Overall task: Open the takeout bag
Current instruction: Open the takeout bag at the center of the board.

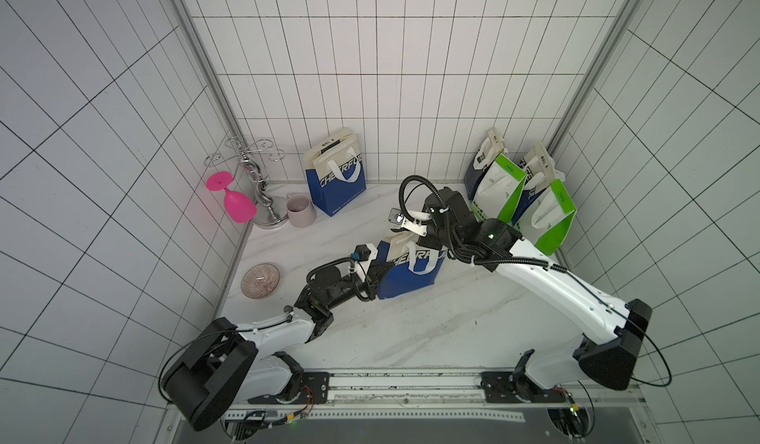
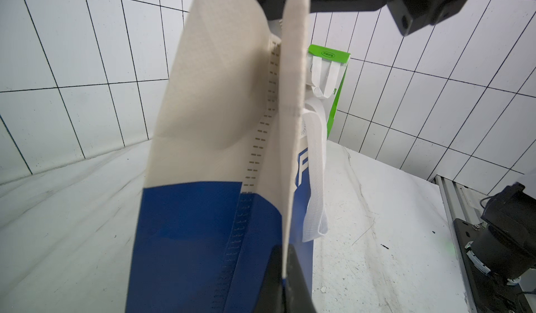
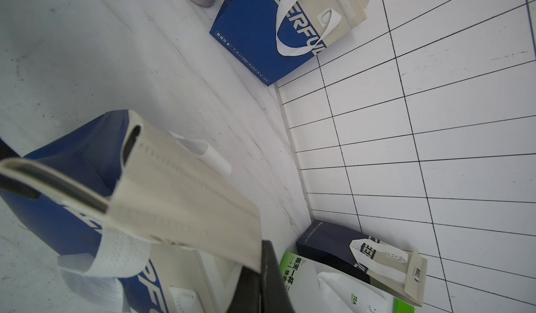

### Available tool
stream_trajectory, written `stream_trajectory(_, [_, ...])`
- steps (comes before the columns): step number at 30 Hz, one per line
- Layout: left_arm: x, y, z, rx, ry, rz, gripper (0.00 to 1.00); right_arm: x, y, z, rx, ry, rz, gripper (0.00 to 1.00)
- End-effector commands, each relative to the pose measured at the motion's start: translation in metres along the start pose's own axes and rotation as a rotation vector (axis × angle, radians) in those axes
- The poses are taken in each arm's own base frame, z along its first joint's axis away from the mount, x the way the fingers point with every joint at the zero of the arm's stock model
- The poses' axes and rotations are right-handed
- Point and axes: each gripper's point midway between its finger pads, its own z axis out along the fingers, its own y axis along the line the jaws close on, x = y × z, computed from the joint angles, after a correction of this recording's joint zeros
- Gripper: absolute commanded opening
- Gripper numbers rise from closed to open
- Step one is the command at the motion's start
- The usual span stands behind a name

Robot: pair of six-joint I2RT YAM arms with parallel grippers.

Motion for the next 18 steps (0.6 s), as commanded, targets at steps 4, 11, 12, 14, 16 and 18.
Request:
stream_trajectory(4, [-0.003, -0.002, 0.002, 0.011, -0.004, 0.017, 0.0, 0.007, 0.013, 0.008, -0.016, -0.024, 0.094, 0.16])
stream_trajectory(11, [-0.004, -0.003, 0.002, 0.013, -0.005, 0.017, 0.0, 0.023, 0.027, 0.017, -0.033, 0.025, 0.107, 0.21])
stream_trajectory(12, [-0.005, -0.003, 0.002, 0.012, -0.007, 0.016, 0.0, 0.025, 0.028, 0.017, -0.03, 0.029, 0.109, 0.22])
stream_trajectory(14, [-0.004, -0.003, 0.002, 0.013, -0.006, 0.016, 0.0, 0.029, 0.029, 0.014, -0.024, 0.034, 0.12, 0.23])
stream_trajectory(16, [-0.005, -0.003, 0.002, 0.012, -0.007, 0.017, 0.0, 0.033, 0.028, 0.011, -0.014, 0.038, 0.129, 0.26])
stream_trajectory(18, [-0.004, -0.002, 0.002, 0.011, -0.006, 0.016, 0.0, 0.036, 0.028, 0.009, -0.004, 0.046, 0.13, 0.26])
